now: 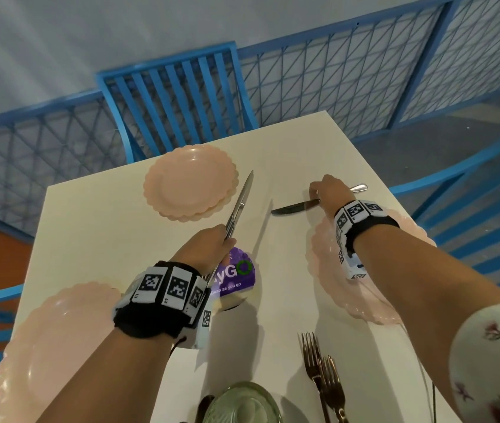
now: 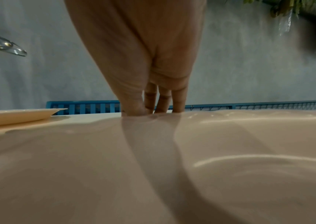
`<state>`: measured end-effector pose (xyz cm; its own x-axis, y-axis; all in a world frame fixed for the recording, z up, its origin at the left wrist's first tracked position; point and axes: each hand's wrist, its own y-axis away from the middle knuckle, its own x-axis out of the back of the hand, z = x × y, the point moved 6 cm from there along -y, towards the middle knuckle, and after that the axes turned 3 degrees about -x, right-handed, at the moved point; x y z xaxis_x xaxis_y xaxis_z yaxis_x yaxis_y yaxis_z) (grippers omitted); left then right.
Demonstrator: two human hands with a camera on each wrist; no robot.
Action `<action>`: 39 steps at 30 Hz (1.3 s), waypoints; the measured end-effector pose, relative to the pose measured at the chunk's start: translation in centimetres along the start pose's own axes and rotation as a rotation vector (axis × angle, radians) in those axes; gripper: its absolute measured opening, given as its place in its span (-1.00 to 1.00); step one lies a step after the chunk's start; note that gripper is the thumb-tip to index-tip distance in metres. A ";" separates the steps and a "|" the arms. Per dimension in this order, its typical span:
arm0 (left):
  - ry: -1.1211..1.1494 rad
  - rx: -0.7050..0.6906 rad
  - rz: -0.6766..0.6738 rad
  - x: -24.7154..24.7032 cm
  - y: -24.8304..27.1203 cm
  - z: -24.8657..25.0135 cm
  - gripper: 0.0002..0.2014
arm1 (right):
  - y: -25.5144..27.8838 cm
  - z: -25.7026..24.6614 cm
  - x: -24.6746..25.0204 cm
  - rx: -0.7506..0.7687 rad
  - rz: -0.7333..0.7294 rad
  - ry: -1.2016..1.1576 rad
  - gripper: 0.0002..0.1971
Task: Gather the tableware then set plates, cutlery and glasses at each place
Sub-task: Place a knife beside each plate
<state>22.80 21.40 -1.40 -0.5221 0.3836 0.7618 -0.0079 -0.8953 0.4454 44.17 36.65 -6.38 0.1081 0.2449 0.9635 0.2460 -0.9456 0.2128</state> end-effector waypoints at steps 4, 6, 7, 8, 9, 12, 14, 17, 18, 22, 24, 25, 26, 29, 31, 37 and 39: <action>0.001 -0.003 0.001 0.0 0.0 -0.3 -0.73 | -0.2 0.2 0.4 -0.033 -0.034 0.025 -0.74; -0.002 -0.005 0.004 -0.1 0.0 -0.4 -0.71 | -0.2 0.5 0.6 -0.049 -0.055 0.048 -0.73; -0.001 -0.006 0.005 -0.2 0.0 -0.4 -0.71 | -0.2 0.7 0.7 -0.056 -0.064 0.058 -0.72; 0.000 -0.005 0.005 -0.3 0.0 -0.5 -0.71 | -0.1 0.9 0.7 -0.063 -0.069 0.068 -0.72; 0.001 -0.004 0.005 -0.3 -0.1 -0.5 -0.71 | -0.1 1.1 0.8 -0.071 -0.070 0.076 -0.72; 0.016 0.000 -0.002 -0.5 -0.2 -0.3 -0.71 | 0.1 1.5 1.0 -0.086 -0.071 0.073 -0.72; 0.011 -0.008 -0.007 -0.6 -0.2 0.0 -0.71 | 0.3 1.6 1.2 -0.090 -0.079 0.063 -0.71; -0.005 -0.014 -0.013 -0.7 -0.2 0.4 -0.71 | 0.4 1.7 1.4 -0.094 -0.082 0.047 -0.71; -0.011 -0.015 -0.015 -0.7 -0.2 0.5 -0.71 | 0.4 1.7 1.4 -0.097 -0.083 0.045 -0.71; -0.026 -0.021 -0.014 -0.7 -0.1 0.6 -0.71 | 0.6 2.0 1.6 -0.110 -0.086 0.033 -0.72; -0.028 -0.020 -0.007 -0.6 0.0 0.7 -0.71 | 0.8 2.1 1.6 -0.113 -0.088 0.033 -0.72; -0.029 -0.019 -0.005 -0.6 0.1 0.7 -0.70 | 0.9 2.2 1.6 -0.112 -0.085 0.032 -0.72; -0.026 -0.018 -0.005 -0.5 0.1 0.7 -0.70 | 0.9 2.3 1.6 -0.111 -0.077 0.030 -0.72; -0.009 -0.013 -0.013 -0.6 0.3 0.7 -0.71 | 1.0 2.4 1.7 -0.107 -0.054 0.015 -0.73; -0.010 -0.007 -0.016 -0.7 0.3 0.7 -0.71 | 1.0 2.3 1.7 -0.118 -0.069 0.008 -0.73; -0.031 -0.005 -0.015 -0.7 0.5 0.7 -0.69 | 1.0 2.5 1.7 -0.143 -0.070 -0.003 -0.74; -0.028 -0.002 -0.014 -0.7 0.6 0.7 -0.69 | 1.0 2.4 1.7 -0.148 -0.077 -0.001 -0.74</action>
<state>23.79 20.78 -1.36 -0.4982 0.4023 0.7681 -0.0166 -0.8901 0.4554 46.94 36.67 -4.94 0.0953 0.3183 0.9432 0.1085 -0.9452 0.3080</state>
